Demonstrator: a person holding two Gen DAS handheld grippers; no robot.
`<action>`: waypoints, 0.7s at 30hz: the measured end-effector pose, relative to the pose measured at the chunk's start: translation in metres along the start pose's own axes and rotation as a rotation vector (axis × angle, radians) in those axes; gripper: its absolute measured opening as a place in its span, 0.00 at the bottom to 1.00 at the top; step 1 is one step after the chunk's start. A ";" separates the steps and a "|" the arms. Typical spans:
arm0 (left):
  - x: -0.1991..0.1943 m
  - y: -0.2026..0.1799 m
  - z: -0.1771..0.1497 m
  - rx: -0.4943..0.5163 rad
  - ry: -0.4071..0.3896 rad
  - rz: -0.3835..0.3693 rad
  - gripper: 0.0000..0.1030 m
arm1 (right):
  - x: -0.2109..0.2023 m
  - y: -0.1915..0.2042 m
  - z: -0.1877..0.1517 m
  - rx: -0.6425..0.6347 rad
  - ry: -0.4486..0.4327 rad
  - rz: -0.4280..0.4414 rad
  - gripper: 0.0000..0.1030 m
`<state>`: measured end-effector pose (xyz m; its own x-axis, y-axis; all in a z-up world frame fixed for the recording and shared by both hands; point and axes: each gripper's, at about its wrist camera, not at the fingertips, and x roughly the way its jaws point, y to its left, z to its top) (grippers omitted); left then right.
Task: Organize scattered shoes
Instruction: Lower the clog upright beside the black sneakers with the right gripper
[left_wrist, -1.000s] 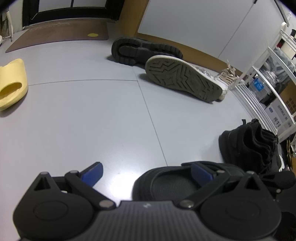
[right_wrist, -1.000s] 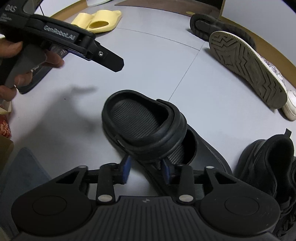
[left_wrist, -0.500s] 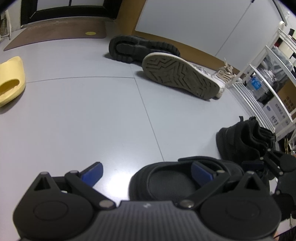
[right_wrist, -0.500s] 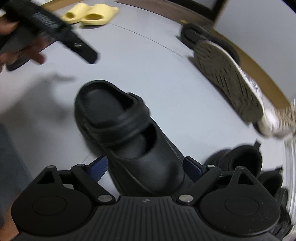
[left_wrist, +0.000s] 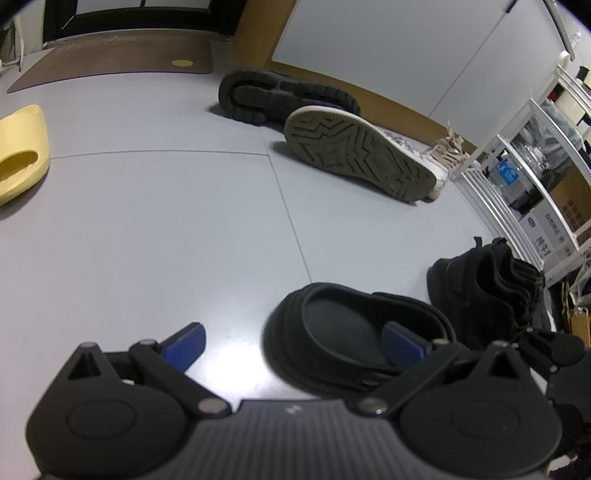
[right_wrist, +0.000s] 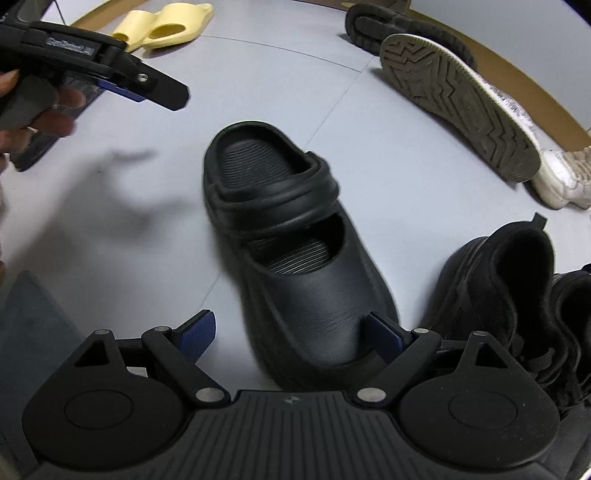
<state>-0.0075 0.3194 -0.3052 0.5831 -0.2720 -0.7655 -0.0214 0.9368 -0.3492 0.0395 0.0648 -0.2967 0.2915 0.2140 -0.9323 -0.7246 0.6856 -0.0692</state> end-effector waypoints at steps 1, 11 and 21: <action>0.000 0.000 0.000 -0.002 0.001 0.000 1.00 | 0.001 0.000 0.001 0.001 0.000 -0.010 0.89; 0.000 -0.009 0.006 0.016 0.029 -0.018 1.00 | 0.026 -0.010 0.019 -0.002 -0.036 0.033 0.92; 0.004 -0.016 0.007 -0.014 0.035 -0.069 1.00 | 0.019 -0.009 0.005 0.294 -0.005 -0.055 0.85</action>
<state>0.0006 0.3051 -0.2989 0.5549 -0.3440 -0.7575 0.0068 0.9124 -0.4093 0.0547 0.0664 -0.3116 0.3290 0.1745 -0.9281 -0.4960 0.8682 -0.0126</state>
